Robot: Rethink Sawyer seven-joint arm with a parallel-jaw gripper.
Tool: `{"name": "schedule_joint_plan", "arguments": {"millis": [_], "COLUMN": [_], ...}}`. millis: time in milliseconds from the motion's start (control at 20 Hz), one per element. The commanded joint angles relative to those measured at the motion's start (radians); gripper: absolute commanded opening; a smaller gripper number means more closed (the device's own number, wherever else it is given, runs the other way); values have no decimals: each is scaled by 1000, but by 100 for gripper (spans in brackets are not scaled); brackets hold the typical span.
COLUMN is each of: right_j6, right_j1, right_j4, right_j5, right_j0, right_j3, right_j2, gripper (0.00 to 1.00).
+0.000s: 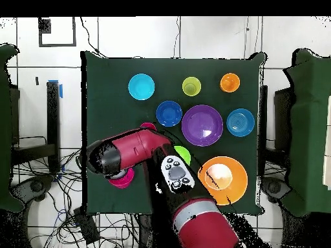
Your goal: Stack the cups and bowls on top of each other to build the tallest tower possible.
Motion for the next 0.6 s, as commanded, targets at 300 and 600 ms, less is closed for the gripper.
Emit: {"name": "schedule_joint_plan", "arguments": {"millis": [300,600], "right_j6": [-156,-143], "right_j1": [26,34], "right_j4": [-69,-73], "right_j5": [9,20], "right_j0": [-94,-115], "right_j3": [10,25], "right_j2": [110,137], "gripper": [100,100]}}
